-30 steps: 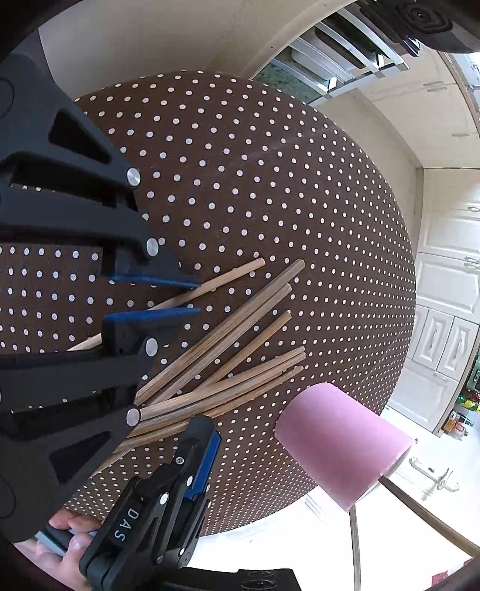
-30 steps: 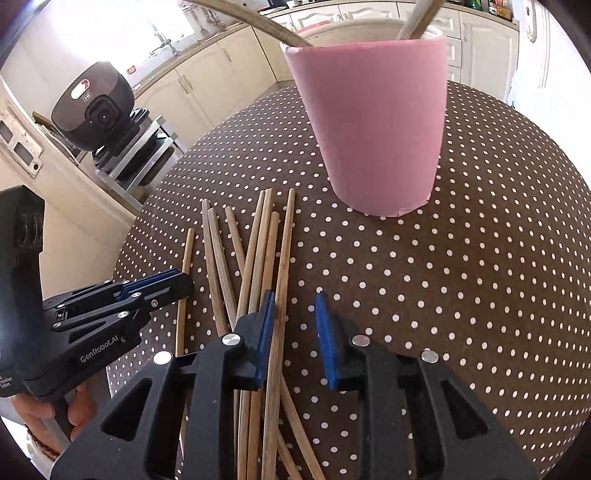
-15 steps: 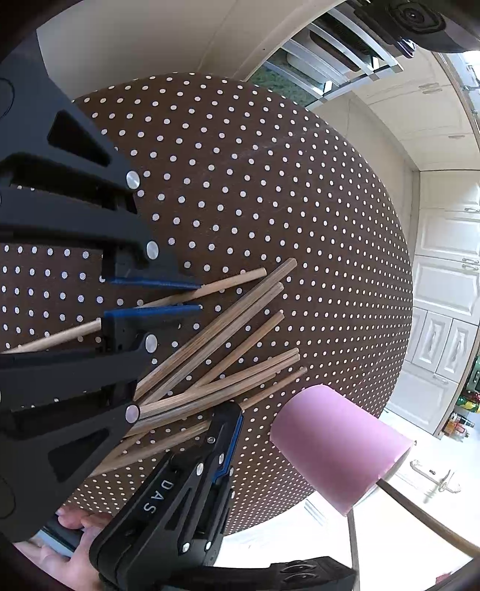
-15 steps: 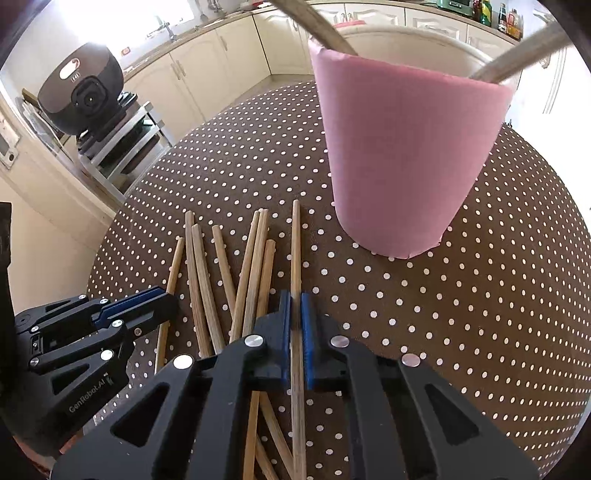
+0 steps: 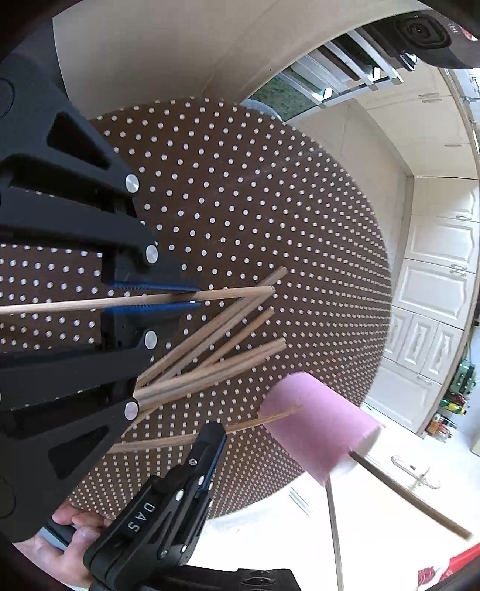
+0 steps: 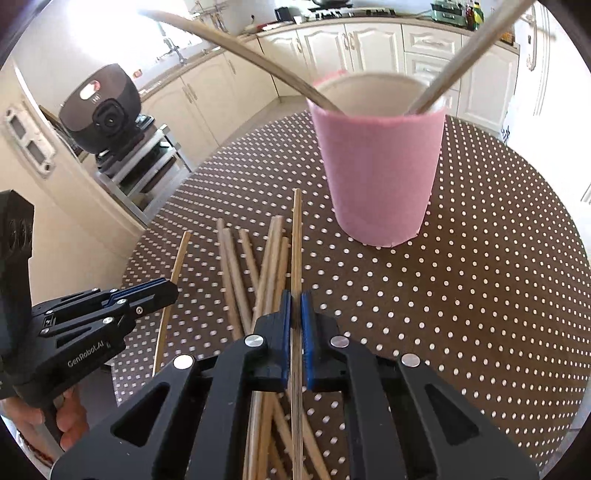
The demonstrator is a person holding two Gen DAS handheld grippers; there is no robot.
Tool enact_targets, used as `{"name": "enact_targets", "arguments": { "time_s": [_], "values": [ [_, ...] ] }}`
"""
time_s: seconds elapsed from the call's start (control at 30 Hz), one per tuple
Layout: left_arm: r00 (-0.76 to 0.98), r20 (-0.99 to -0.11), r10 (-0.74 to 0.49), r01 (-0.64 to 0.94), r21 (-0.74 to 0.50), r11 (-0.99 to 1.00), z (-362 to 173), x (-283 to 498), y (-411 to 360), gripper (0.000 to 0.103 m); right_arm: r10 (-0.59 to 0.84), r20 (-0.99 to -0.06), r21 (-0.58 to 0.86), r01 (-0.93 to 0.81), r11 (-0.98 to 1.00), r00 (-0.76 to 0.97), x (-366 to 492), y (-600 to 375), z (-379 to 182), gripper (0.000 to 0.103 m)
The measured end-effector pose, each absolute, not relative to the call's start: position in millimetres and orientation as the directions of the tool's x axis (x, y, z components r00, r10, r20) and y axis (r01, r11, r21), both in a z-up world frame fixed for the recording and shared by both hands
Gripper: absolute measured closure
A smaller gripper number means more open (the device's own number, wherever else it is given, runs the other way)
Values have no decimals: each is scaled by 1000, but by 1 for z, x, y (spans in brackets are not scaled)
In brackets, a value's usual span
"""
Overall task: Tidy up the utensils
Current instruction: 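Lift the chopstick with the right tool above the pink cup while the left tool carries its chopstick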
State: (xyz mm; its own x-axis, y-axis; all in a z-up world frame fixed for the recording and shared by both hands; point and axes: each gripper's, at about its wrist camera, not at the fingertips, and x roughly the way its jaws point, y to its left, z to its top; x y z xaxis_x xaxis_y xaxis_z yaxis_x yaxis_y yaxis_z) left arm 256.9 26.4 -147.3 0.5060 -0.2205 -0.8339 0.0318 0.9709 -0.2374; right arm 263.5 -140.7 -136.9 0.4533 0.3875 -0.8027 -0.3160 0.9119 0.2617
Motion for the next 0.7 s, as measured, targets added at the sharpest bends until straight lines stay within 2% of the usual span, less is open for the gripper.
{"name": "enact_targets", "arguments": {
  "time_s": [0.2,0.53,0.7],
  "values": [
    [584,-772,-251,82,-252,964,-103,229,20,97,413,-760,256,-353,900,502,242,-141,-110,98],
    [696,-640,-325,181,-282,942,-38,189,18,97,455,-621,245,-393,886,639,204,-164,-58,98],
    [665,-691,-283,158,-240,958,-46,195,13,96,454,-634,246,-394,886,625,203,-161,-58,98]
  ]
}}
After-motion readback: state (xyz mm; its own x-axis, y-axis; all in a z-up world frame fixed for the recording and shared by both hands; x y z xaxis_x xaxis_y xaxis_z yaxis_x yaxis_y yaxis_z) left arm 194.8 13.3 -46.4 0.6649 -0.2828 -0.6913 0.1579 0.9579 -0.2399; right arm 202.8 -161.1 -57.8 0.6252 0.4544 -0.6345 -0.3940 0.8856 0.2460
